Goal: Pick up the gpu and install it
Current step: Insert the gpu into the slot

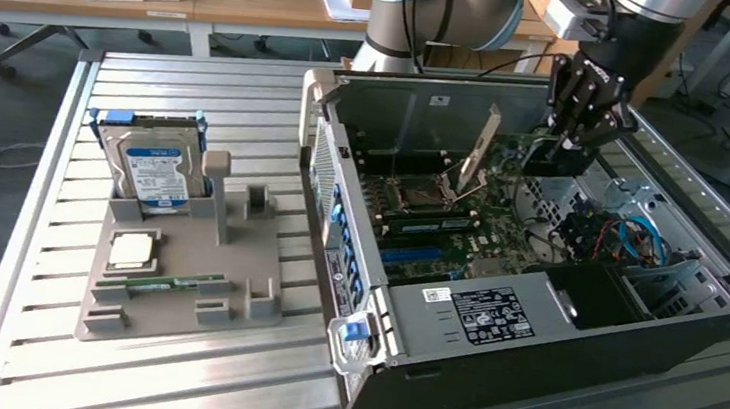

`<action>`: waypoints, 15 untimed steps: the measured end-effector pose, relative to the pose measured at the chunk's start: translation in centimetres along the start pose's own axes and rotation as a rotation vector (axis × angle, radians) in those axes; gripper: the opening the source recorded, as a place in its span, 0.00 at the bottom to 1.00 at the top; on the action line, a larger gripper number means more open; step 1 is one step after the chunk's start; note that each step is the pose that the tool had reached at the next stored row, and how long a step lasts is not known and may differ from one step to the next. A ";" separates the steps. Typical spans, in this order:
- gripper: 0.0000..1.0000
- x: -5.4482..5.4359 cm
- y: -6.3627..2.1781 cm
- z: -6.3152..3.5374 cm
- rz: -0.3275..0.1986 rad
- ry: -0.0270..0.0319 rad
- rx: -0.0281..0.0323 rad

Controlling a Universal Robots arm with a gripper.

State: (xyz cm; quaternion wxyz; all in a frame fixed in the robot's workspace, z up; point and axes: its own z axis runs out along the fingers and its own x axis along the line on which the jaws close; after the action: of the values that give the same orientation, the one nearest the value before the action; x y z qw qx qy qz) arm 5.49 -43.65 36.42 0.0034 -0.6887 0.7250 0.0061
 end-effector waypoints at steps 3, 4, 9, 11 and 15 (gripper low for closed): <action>0.27 0.0 0.30 0.11 -0.004 -0.0003 0.0069; 0.27 0.0 0.42 0.14 -0.006 -0.0004 0.0096; 0.27 0.1 0.88 0.27 -0.009 -0.0007 0.0187; 0.27 0.1 1.05 0.34 -0.009 -0.0009 0.0188; 0.27 0.1 1.56 0.48 -0.008 -0.0008 0.0188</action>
State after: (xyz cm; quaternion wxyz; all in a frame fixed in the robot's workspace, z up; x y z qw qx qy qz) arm 3.93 -43.65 35.95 0.0102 -0.6916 0.7222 -0.0004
